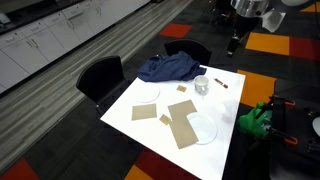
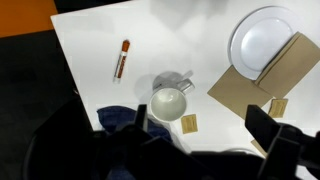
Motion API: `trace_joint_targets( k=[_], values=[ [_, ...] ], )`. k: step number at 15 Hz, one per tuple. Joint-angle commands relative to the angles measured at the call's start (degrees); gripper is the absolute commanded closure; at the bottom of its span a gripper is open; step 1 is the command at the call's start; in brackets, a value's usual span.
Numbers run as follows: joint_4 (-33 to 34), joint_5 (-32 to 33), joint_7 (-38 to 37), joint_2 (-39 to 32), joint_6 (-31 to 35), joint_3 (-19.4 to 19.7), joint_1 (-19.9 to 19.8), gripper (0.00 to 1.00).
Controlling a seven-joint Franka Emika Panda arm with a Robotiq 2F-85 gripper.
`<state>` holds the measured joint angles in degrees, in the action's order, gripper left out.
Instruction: Put the marker in the mug
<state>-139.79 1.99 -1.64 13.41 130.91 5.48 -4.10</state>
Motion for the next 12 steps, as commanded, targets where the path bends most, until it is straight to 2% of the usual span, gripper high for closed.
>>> trace_joint_targets(
  k=[1,4,7,9,12],
  values=[
    [2.00,1.93,-5.57,-6.84,7.47,-0.33,-2.16,0.00],
    [1.54,6.15,-11.57,-10.87,15.23,-0.43,-3.10,0.00],
    [1.17,14.77,-21.17,-14.30,20.54,0.10,-3.50,0.00],
    [1.36,19.20,-27.26,-16.36,21.60,1.11,-3.23,0.00],
    [1.60,21.02,-32.75,-19.15,21.25,2.77,-2.54,0.00]
  ],
)
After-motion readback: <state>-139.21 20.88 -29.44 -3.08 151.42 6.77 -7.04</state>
